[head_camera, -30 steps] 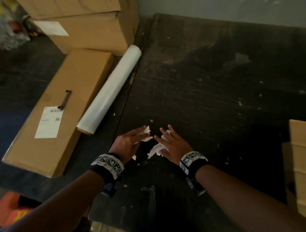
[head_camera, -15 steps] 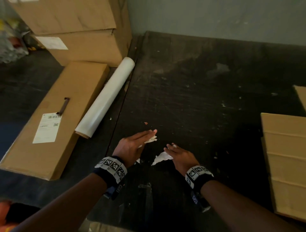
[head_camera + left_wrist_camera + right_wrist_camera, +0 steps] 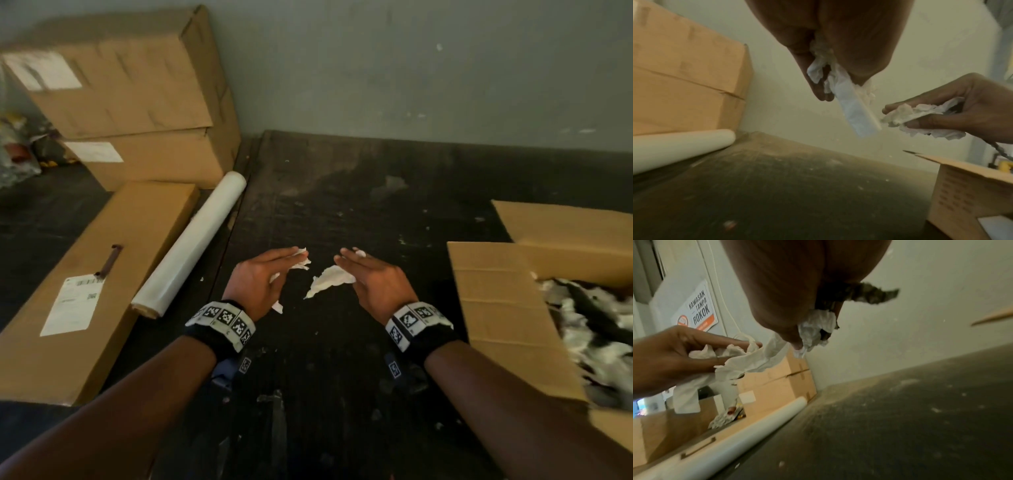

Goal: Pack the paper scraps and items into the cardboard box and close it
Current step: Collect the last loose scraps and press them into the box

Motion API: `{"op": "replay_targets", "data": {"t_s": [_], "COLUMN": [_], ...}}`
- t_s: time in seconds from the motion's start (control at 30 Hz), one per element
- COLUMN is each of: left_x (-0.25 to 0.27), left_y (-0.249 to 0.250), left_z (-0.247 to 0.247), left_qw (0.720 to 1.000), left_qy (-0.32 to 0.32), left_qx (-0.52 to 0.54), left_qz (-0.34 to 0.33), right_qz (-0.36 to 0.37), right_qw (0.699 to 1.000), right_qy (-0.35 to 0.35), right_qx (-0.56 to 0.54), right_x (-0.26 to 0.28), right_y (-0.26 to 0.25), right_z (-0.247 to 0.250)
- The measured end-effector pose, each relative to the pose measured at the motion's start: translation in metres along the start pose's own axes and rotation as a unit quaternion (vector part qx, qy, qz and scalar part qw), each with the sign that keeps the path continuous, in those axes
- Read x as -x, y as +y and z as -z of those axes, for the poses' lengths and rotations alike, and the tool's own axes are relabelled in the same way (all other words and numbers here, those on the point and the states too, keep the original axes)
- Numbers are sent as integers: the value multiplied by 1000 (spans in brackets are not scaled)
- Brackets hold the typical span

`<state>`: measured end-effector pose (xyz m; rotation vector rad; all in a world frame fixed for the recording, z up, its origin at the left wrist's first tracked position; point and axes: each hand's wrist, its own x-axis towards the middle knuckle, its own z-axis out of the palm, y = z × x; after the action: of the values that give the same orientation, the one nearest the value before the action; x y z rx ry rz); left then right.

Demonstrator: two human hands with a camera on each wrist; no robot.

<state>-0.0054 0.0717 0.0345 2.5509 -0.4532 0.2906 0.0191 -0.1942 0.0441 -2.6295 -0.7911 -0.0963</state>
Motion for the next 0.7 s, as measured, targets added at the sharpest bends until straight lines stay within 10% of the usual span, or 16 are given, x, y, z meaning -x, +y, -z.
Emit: {"op": "replay_targets", "data": {"t_s": [0.7], "left_x": [-168], "left_y": [360], "left_z": [-151], "left_qw": [990], "left_qy": [26], "left_qx": [69], "left_qz": [-122], "right_qz": [-150], "right_qw": [984], "right_qy": [91], "right_qx": [39], "right_x": [193], "right_y": [270], "right_z": [257]}}
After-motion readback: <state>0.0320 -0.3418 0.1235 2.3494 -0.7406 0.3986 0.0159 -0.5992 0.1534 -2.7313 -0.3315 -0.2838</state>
